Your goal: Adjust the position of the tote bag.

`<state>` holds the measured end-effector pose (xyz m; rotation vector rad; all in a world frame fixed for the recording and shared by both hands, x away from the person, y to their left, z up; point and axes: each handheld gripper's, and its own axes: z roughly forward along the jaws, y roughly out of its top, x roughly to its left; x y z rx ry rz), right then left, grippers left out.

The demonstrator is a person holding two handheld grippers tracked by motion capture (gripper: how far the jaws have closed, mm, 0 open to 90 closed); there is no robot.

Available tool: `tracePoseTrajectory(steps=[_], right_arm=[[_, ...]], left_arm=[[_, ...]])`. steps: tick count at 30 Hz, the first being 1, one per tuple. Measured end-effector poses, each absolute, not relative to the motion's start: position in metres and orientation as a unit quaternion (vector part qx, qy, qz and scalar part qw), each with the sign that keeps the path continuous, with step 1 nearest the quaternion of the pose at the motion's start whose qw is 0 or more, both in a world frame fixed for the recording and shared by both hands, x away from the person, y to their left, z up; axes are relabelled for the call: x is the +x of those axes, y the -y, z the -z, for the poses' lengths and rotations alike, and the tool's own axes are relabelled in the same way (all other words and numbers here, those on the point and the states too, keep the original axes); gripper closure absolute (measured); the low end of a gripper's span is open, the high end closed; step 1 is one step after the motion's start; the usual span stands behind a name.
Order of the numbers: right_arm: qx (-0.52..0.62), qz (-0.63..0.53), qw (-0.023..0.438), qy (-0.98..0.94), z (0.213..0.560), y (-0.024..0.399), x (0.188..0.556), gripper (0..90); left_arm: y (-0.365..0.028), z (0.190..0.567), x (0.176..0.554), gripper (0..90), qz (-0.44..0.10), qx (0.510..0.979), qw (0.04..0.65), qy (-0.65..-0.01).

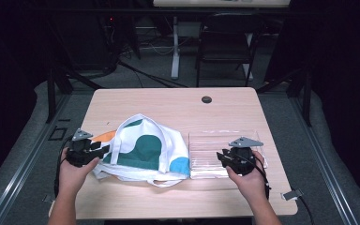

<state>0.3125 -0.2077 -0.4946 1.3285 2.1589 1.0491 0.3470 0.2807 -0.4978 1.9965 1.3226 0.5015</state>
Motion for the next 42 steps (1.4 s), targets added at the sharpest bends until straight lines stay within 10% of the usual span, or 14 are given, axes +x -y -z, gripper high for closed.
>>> tracePoseTrajectory(steps=[42], right_arm=[[0.474, -0.391, 0.188, -0.766, 0.498, 0.202, 0.310, 57.1]], left_arm=[[-0.267, 0.522, 0.359, 59.0, -0.116, 0.797, 0.314, -0.503]])
